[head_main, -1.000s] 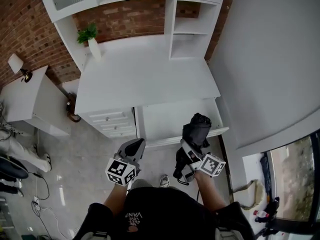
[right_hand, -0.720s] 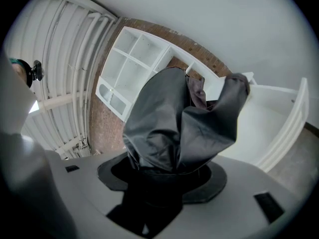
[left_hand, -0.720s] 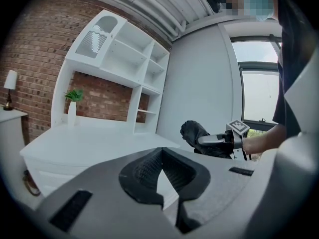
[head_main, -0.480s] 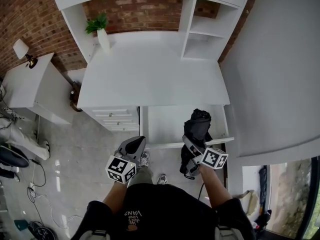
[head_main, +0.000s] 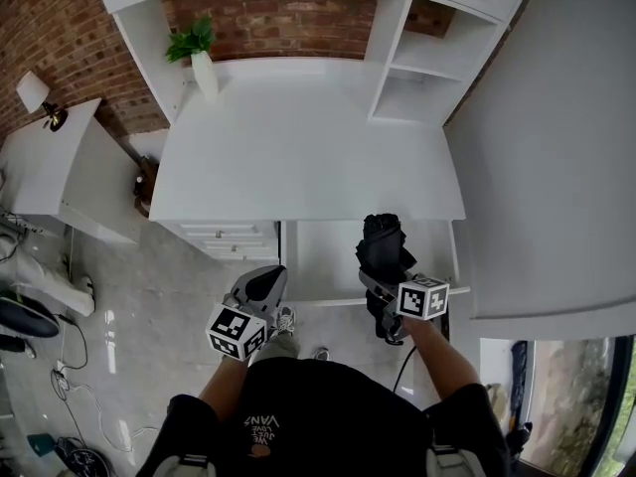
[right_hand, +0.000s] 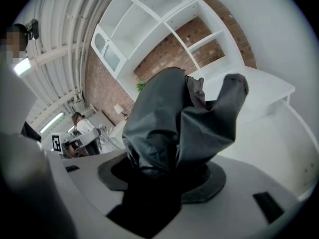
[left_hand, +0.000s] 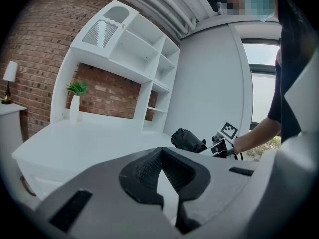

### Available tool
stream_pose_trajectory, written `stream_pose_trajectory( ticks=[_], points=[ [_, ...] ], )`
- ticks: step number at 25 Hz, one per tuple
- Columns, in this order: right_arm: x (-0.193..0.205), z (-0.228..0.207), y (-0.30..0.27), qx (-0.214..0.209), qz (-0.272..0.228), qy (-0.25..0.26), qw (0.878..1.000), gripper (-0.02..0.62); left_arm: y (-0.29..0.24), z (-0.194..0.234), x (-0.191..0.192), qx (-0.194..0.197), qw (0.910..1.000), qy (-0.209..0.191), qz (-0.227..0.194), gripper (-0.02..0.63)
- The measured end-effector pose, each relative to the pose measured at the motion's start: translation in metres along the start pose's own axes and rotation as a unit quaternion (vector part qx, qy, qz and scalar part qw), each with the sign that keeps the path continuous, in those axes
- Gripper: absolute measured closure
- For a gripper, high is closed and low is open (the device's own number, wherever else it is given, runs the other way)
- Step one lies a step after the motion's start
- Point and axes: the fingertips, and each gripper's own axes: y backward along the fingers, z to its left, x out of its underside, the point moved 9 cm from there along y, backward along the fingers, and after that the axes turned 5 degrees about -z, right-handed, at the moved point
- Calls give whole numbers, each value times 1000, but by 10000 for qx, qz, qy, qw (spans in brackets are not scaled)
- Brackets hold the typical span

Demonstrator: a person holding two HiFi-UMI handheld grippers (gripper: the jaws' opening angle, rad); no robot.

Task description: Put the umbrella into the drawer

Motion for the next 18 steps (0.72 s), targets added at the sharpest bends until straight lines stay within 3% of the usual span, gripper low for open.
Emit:
stream_pose_trajectory(
  ticks=[4, 10, 18],
  points=[
    [-11, -13, -22, -19, 713, 654, 9953, 341, -12, 13, 4, -54, 9999, 66, 118, 598],
    [-15, -24, -56, -211, 1750, 1543, 9722, 341, -21, 25, 8, -130, 9996, 115, 200, 598],
    [-3, -32, -104, -471, 2860, 2809, 9149, 341, -24, 34, 12, -237, 9991, 204, 294, 598]
  ],
)
